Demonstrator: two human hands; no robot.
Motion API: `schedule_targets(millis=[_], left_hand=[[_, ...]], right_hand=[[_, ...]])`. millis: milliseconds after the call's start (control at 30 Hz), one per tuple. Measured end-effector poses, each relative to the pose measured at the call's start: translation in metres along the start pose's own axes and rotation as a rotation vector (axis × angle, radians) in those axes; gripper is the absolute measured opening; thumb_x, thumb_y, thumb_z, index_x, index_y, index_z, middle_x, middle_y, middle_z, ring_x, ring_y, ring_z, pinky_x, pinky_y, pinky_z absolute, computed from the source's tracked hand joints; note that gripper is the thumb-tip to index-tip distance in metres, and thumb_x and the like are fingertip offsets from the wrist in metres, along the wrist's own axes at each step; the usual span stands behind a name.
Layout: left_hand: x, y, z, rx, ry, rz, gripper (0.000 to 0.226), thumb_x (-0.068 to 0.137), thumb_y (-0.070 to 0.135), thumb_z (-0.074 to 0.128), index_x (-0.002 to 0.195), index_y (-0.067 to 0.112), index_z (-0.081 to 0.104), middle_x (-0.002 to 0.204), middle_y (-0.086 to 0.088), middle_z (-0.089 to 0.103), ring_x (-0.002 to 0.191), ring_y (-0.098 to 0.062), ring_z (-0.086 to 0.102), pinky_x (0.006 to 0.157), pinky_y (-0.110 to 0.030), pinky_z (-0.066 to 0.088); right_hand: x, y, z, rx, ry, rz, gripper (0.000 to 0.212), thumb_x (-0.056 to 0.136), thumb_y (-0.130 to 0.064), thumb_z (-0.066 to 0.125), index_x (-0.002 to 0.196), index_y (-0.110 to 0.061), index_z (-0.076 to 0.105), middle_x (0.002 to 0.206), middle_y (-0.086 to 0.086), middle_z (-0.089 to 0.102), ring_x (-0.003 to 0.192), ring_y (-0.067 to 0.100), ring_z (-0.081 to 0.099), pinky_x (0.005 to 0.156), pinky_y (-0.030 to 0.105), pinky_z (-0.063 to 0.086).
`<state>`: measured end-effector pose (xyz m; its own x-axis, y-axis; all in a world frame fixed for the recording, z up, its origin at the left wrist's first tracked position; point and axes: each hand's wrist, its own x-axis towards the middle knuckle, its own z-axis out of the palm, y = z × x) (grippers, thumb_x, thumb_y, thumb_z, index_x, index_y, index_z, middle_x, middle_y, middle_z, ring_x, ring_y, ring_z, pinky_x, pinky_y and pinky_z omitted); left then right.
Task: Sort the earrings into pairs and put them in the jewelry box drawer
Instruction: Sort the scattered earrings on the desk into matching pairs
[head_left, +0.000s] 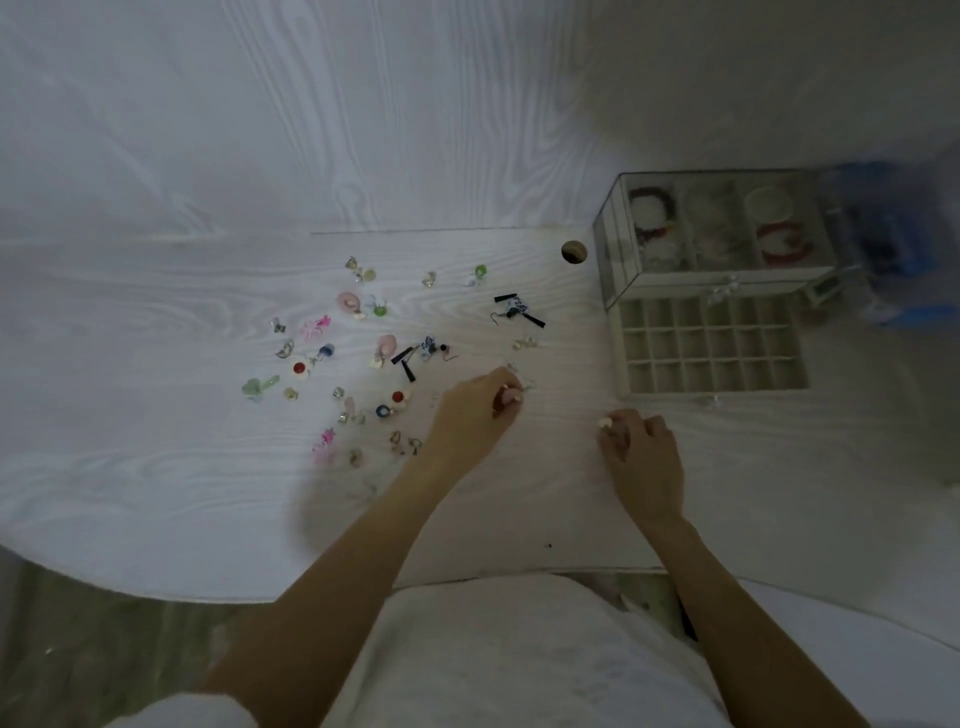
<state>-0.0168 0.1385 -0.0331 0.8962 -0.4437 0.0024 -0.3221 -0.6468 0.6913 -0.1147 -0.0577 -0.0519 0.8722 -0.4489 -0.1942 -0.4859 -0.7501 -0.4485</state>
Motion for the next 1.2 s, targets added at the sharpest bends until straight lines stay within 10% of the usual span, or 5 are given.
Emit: schedule_targets(millis=[200,367,633,967,1200], left_hand=[[0.013,0.038,0.055,-0.025,-0.17,-0.111,0.014,0.091,0.017,0.052,0.099,0.013,0.062,0.089,-0.008,0.066,0.083,-0.023,0.061,0.065,-0.028,0.045],[0.006,0.04,0.065,0.066,-0.204,-0.183,0.051,0.084,0.004,0.057,0.133,0.008,0.043,0.126,-0.015,0.043,0.105,-0.028,0.052,0.088,-0.033,0.047],[0.009,0.068,0.086,-0.064,-0.184,-0.204,0.047,0.079,-0.006,0.052,0.125,0.001,0.05,0.12,-0.019,0.051,0.105,-0.031,0.053,0.082,-0.026,0.04],[0.001,0.053,0.047,0.019,-0.38,-0.089,0.045,0.092,0.008,0.046,0.137,0.013,0.041,0.132,-0.011,0.053,0.115,-0.027,0.053,0.095,-0.037,0.045],[-0.036,-0.026,-0.054,0.159,0.149,-0.256,0.022,0.088,0.028,0.056,0.107,0.024,0.067,0.101,0.0,0.07,0.092,-0.022,0.061,0.072,-0.033,0.051]], right_hand=[[0.009,0.006,-0.008,-0.004,-0.056,0.13,0.032,0.091,-0.038,0.052,0.113,-0.015,0.048,0.103,0.012,0.06,0.096,0.031,0.055,0.075,0.037,0.043],[0.006,0.009,-0.012,0.209,0.004,0.068,0.035,0.088,-0.013,0.058,0.122,-0.007,0.051,0.116,0.017,0.05,0.094,0.032,0.056,0.077,0.028,0.039],[0.016,-0.002,-0.005,0.346,-0.011,0.204,0.036,0.087,-0.011,0.059,0.122,-0.006,0.055,0.116,0.02,0.056,0.104,0.03,0.054,0.077,0.013,0.028],[0.004,-0.004,-0.032,0.053,-0.136,-0.114,0.039,0.086,-0.004,0.054,0.125,-0.008,0.052,0.119,0.016,0.055,0.106,0.032,0.053,0.086,0.037,0.043],[0.03,-0.07,-0.018,-0.031,-0.282,-0.604,0.021,0.086,-0.005,0.056,0.103,-0.009,0.067,0.099,0.009,0.068,0.097,0.029,0.056,0.082,0.033,0.045]])
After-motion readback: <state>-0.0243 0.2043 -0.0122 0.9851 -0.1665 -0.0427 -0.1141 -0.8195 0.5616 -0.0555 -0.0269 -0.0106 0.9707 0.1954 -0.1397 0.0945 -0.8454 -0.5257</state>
